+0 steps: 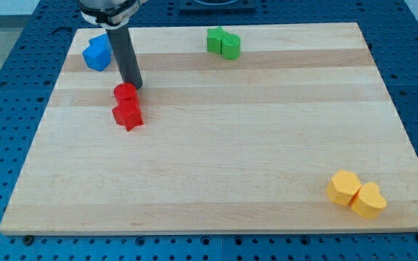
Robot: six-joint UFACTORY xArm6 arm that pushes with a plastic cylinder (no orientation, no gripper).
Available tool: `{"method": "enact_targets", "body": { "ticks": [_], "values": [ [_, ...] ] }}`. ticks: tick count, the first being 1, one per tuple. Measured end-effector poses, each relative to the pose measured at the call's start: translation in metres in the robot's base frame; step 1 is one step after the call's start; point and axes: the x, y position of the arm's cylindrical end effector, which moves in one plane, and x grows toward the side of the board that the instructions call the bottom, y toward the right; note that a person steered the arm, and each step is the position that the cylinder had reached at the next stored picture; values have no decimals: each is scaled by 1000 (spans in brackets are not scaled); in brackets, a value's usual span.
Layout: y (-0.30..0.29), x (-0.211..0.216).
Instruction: Separate the yellow heart and the yellow hexagon
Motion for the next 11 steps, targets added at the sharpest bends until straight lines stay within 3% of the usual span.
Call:
{"method": "enact_targets", "body": {
  "ticks": [3,5,6,8,11],
  "values": [
    [101,5],
    [248,72],
    [272,82],
    [298,149],
    [325,159]
  ]
}}
